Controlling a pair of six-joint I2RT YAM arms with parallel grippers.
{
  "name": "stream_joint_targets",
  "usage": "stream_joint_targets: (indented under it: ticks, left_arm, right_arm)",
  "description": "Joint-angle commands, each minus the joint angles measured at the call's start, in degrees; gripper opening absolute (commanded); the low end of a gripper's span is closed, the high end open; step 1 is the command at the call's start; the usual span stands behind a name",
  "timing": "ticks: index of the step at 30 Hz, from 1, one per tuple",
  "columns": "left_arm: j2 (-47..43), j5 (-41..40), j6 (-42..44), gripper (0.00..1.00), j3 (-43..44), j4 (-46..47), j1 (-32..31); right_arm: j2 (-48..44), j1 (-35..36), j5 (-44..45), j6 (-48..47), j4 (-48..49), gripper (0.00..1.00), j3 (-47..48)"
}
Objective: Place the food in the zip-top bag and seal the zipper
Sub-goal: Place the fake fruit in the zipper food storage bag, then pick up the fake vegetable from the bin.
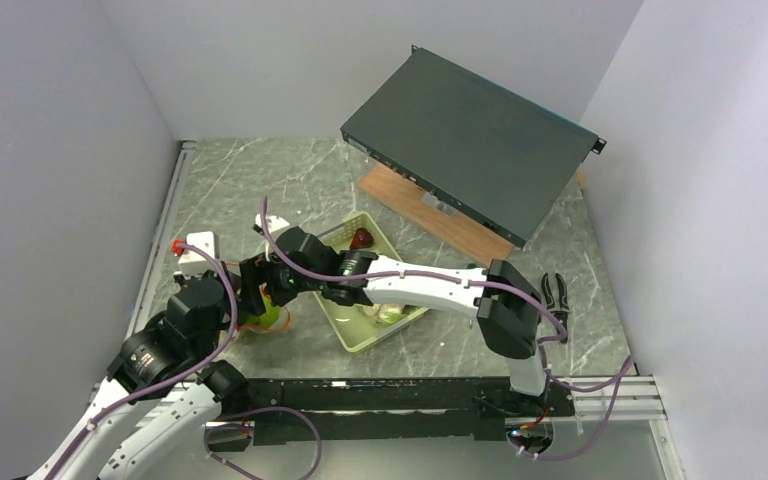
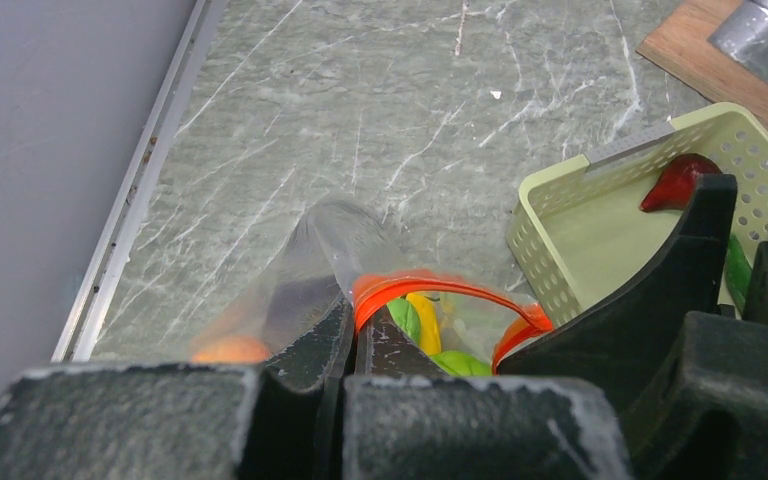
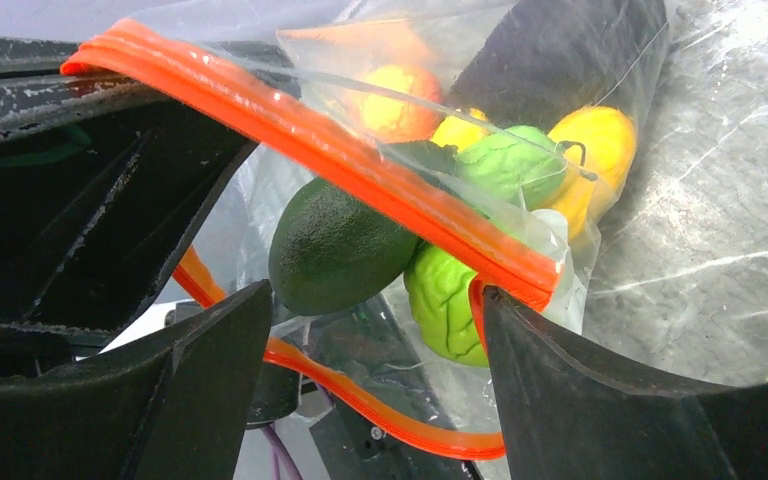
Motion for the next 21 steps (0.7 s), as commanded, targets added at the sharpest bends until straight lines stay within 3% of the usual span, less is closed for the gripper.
stream_joint_targets:
  ticks: [1, 12, 21]
  left_arm:
    - [-0.6, -0.7, -0.3, 0.0, 0.4, 1.5, 0.1]
    - [-0.5, -0.4, -0.3, 0.0, 0.4, 1.5, 0.1]
    - [-0.2, 0.1, 0.3, 0.0, 0.3, 2.1, 0.1]
  right_arm:
    - [-5.4, 0.4, 2.0, -1.8, -0.1, 0.77, -0.4]
    - [-17.8, 0.4, 7.2, -8.8, -3.1, 0.73, -10.1]
    - [-26.1, -0.4, 24.0, -19.7, -7.0, 0.77, -18.6]
